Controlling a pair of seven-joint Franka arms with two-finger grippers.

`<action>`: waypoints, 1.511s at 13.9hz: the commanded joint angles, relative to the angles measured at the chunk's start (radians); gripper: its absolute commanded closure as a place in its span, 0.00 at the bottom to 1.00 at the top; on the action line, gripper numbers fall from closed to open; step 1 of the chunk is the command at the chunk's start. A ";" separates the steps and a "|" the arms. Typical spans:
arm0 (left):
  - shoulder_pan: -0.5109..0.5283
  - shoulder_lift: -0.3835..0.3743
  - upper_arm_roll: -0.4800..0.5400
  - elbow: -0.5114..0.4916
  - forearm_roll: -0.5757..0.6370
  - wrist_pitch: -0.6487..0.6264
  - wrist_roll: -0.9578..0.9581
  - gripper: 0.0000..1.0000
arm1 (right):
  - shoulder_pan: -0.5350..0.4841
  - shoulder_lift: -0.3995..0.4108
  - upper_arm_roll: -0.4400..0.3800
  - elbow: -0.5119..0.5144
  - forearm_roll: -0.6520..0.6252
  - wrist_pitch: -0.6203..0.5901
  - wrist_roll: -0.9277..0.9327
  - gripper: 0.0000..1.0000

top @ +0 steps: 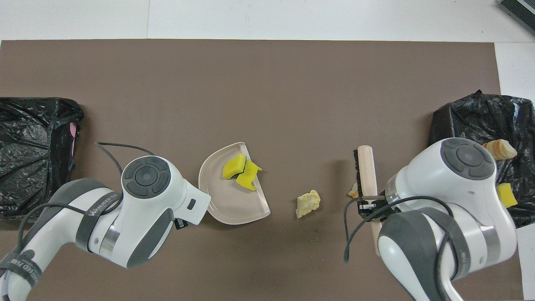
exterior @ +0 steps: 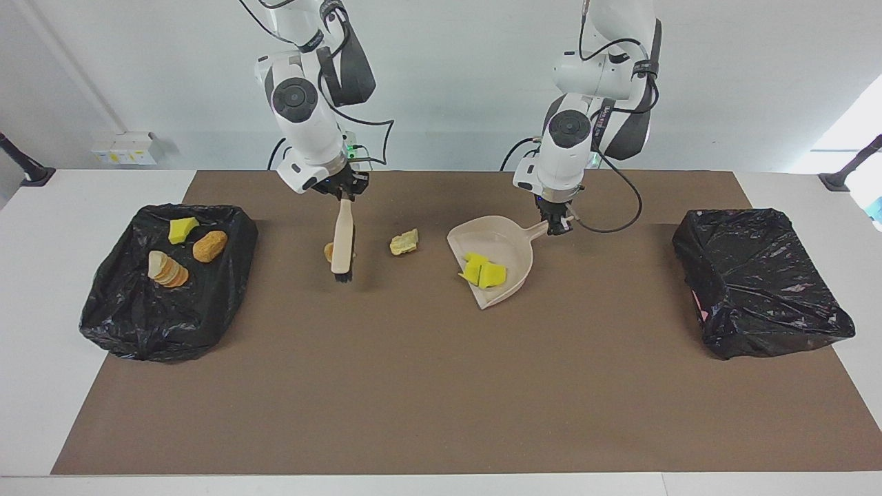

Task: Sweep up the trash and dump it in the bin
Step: 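Sweep the sponge and bread toward the dustpan with the right gripper's brush, then sweep the last bread piece into the dustpan with the right gripper's brush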

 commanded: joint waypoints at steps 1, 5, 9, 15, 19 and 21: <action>-0.007 -0.024 0.005 -0.044 -0.007 0.020 0.011 1.00 | -0.040 -0.110 0.015 -0.134 -0.020 0.074 0.009 1.00; -0.004 -0.024 0.005 -0.044 -0.009 0.027 0.006 1.00 | -0.083 -0.174 0.016 -0.297 -0.020 0.210 -0.031 1.00; -0.004 -0.024 0.005 -0.044 -0.009 0.027 0.006 1.00 | -0.069 -0.187 0.021 -0.430 -0.017 0.362 -0.016 1.00; -0.002 -0.024 0.005 -0.044 -0.009 0.027 0.006 1.00 | 0.073 -0.127 0.024 -0.358 0.029 0.359 0.134 1.00; -0.004 -0.024 0.005 -0.044 -0.010 0.027 0.008 1.00 | 0.207 -0.012 0.027 -0.304 0.129 0.449 0.334 1.00; 0.016 -0.027 0.005 -0.058 -0.024 0.028 0.023 1.00 | 0.251 0.042 0.027 -0.249 0.172 0.465 0.400 1.00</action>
